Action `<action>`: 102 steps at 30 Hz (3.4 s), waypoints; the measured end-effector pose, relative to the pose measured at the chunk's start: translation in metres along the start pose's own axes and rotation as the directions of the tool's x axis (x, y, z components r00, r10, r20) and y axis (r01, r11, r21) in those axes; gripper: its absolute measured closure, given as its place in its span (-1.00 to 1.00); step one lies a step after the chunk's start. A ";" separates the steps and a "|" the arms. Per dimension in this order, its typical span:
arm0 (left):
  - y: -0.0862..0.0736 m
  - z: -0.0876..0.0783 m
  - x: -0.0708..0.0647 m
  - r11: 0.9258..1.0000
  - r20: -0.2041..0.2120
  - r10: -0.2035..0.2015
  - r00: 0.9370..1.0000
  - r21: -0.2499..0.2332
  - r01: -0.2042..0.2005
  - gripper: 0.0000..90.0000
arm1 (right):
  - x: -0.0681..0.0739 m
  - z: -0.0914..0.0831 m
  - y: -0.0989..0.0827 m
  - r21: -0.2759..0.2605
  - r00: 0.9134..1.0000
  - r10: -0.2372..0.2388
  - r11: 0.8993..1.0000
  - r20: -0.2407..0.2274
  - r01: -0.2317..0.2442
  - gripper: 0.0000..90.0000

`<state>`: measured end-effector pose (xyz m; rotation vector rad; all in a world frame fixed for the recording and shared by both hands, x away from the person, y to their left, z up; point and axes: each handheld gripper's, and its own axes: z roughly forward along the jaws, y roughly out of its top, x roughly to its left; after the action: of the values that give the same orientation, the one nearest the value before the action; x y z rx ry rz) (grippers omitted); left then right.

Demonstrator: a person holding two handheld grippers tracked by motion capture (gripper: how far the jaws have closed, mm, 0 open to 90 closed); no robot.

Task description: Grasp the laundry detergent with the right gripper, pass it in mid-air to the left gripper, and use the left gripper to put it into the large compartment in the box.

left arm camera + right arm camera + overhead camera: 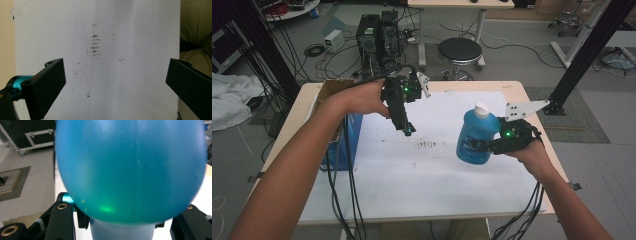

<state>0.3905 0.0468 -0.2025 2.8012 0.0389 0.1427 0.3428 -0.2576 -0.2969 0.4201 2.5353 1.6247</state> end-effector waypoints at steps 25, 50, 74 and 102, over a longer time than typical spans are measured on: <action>0.014 -0.007 -0.021 0.998 0.122 -0.017 0.992 0.055 0.010 -0.94 | 0.003 0.082 0.017 0.074 0.982 -0.084 0.992 -0.169 0.098 0.00; 0.030 0.001 -0.022 0.994 0.166 -0.025 0.986 0.111 0.007 -0.94 | 0.008 0.122 0.034 0.101 0.957 -0.111 0.985 -0.268 0.142 0.00; 0.041 0.012 -0.022 0.989 0.164 0.029 0.986 0.138 -0.052 -0.74 | 0.008 0.123 0.041 0.080 0.953 -0.113 0.987 -0.280 0.141 0.00; 0.042 0.013 -0.024 0.986 0.147 0.070 0.987 0.141 -0.091 -0.37 | 0.011 0.120 0.042 0.077 0.954 -0.119 0.986 -0.275 0.145 0.00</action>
<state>0.3689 0.0019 -0.2033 2.9538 -0.1026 -0.0423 0.3677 -0.1330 -0.3092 0.0333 2.7749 1.6130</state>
